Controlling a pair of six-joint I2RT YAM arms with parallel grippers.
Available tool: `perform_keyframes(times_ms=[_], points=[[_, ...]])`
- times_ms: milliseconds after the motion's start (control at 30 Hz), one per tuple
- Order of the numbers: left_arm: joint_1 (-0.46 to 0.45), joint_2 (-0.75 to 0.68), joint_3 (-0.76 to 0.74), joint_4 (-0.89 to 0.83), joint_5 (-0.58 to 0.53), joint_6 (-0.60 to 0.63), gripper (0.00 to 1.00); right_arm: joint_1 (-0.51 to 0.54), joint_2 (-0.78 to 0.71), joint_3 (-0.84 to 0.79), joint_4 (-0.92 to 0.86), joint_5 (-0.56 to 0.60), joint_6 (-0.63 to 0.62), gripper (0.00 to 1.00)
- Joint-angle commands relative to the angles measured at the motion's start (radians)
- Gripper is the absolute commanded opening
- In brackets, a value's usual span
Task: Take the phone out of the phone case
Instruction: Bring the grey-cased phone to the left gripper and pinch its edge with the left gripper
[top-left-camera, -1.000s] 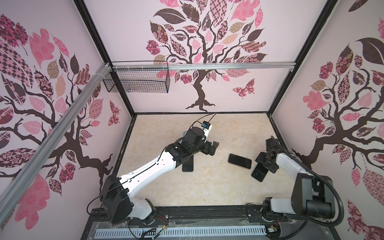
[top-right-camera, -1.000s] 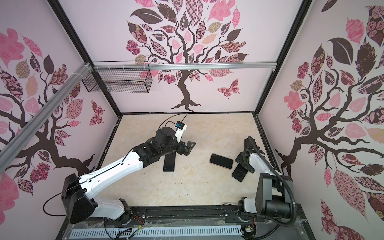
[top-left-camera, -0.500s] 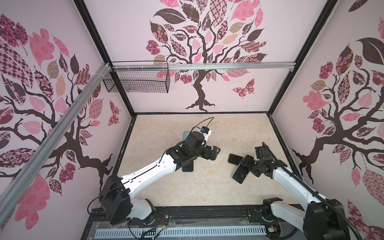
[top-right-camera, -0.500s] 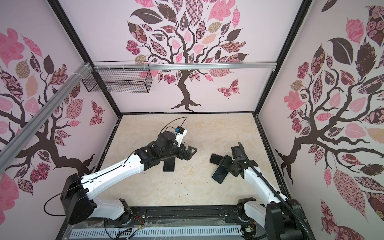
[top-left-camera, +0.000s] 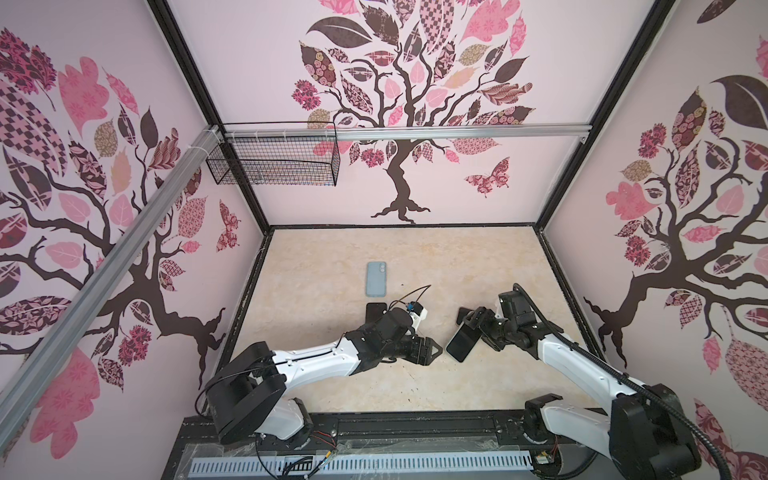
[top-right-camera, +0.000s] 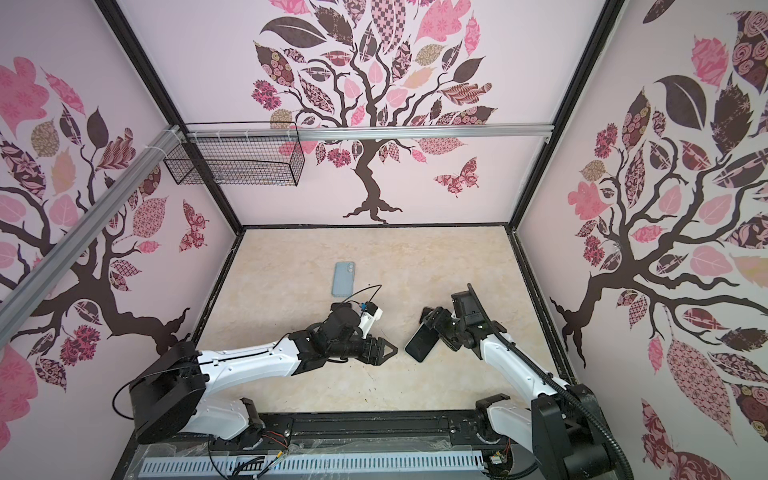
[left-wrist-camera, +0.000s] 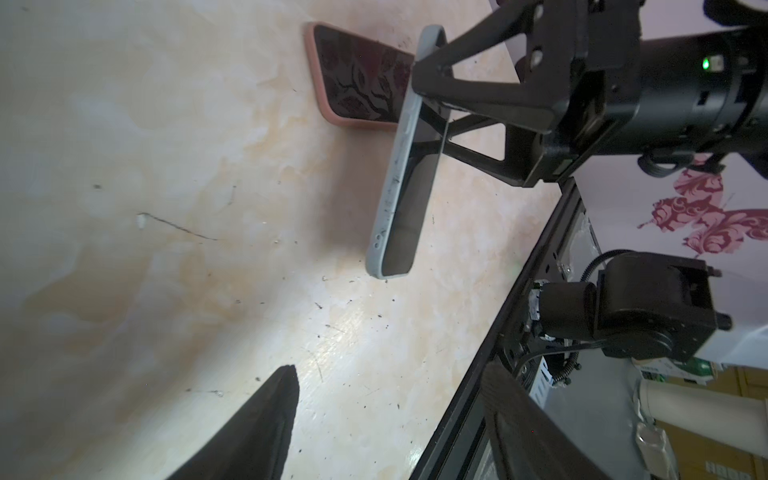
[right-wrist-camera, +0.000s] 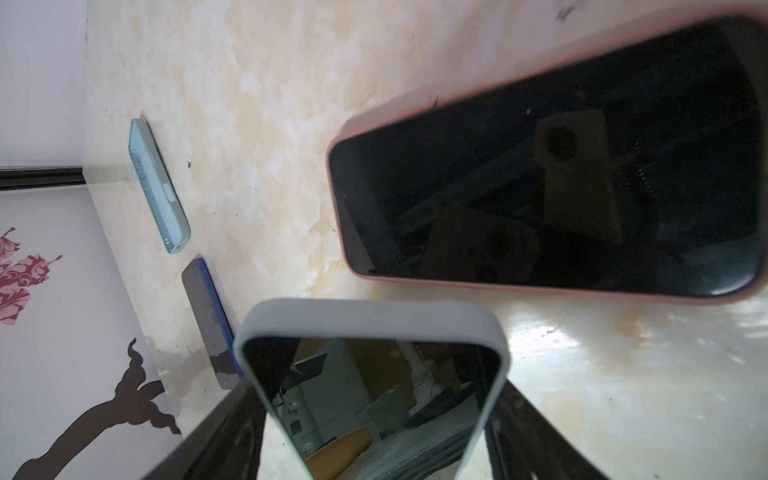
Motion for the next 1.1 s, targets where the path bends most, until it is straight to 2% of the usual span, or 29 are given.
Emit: perform_keyframes(times_ms=[0,233,500,967,1067], points=[[0.001,0.069,-0.019,0.172,0.07,-0.062,0.72,0.003,-0.032,-0.014,0.044,-0.068,0.041,0.3],[0.0,0.198,0.031,0.205,0.105,-0.028,0.7,0.002,-0.035,-0.027,0.071,-0.117,0.058,0.29],[0.001,0.286,0.039,0.288,0.141,-0.029,0.58,0.002,-0.056,-0.056,0.126,-0.17,0.142,0.28],[0.0,0.273,-0.004,0.476,0.125,-0.095,0.3,0.002,-0.146,-0.128,0.215,-0.209,0.424,0.25],[0.001,0.258,-0.007,0.473,0.126,-0.091,0.28,0.002,-0.173,-0.166,0.26,-0.203,0.505,0.25]])
